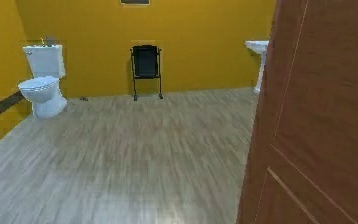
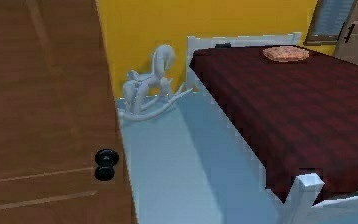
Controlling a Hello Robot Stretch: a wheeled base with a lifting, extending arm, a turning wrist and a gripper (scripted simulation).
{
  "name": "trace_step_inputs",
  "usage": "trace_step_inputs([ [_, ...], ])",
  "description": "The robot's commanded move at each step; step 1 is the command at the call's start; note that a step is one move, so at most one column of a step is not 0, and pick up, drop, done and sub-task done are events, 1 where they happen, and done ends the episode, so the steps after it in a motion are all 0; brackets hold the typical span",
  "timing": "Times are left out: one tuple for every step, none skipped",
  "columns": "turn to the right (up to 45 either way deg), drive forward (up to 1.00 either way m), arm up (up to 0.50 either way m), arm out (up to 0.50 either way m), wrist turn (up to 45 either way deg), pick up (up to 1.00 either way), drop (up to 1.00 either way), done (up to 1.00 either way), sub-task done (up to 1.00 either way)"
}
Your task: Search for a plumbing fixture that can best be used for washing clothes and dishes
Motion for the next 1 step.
trace_step_inputs([
  [0.0,0.25,0.0,0.0,0.0,0.0,0.0,0.0,0.0],
])
